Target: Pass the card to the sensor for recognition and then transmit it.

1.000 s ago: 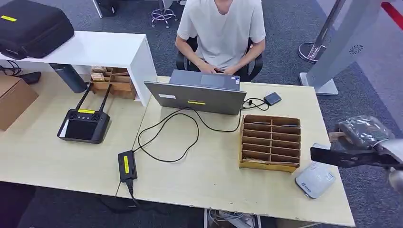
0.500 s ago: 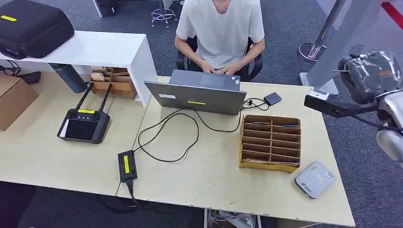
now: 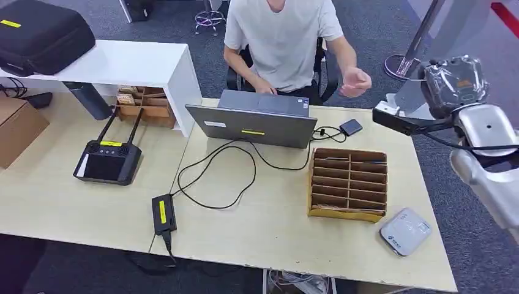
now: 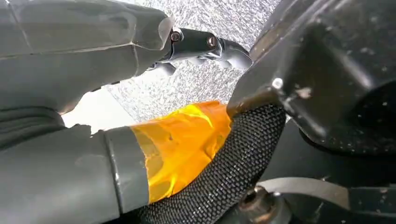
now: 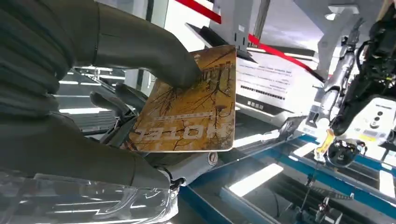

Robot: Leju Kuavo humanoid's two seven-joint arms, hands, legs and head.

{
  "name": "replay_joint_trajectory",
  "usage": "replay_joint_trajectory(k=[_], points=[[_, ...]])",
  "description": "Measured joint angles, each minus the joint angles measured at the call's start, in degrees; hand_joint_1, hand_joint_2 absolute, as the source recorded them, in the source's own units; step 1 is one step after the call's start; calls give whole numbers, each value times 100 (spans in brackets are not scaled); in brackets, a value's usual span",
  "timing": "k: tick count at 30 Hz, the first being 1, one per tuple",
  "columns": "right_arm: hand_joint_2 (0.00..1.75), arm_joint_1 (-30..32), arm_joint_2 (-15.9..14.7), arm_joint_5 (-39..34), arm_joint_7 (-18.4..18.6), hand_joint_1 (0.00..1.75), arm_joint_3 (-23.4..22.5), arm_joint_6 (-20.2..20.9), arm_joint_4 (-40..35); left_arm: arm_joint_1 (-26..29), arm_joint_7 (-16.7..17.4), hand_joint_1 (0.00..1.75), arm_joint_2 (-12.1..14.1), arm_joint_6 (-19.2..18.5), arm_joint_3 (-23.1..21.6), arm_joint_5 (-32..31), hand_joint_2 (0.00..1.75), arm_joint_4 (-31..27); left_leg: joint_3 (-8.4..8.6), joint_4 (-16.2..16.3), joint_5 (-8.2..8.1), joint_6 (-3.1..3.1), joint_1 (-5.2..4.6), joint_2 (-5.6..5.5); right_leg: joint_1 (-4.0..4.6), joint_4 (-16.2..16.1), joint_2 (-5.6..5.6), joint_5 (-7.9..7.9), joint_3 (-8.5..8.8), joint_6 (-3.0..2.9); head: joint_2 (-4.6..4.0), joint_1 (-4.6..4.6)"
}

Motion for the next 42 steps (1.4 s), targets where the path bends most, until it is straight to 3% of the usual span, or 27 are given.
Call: replay_joint_trajectory(k=[11,12,18,32,39,42], points=[[175,-241,682,164,162,175,7,-138,937,-63,31,0,22,-15,-138,-107,0,0,0,1,1,0,0,-1,0,1,-1,0,-2,0,-2,0],[175,-250,712,164,164,0,7,-142,983,-65,31,0,22,-17,-146,-109,175,0,0,1,1,0,0,-1,0,1,-1,0,-1,0,-2,0],[175,-273,861,162,124,0,7,-186,1154,-167,63,0,44,-249,-153,-81,175,0,-1,1,1,0,0,1,0,2,-1,1,0,0,0,0],[175,-280,948,173,100,0,2,-216,1329,-391,63,0,74,-149,-153,-66,175,0,-3,1,1,0,-1,1,-1,3,-3,1,1,0,0,0],[175,-280,946,177,-15,0,2,-100,1180,-474,63,0,57,-133,-153,-31,175,0,-2,1,1,0,0,2,0,4,-3,1,0,0,0,2],[175,-278,913,35,-118,0,2,175,992,-480,61,0,52,-131,-151,18,175,0,-2,1,1,0,0,4,0,4,-1,1,0,0,0,0]])
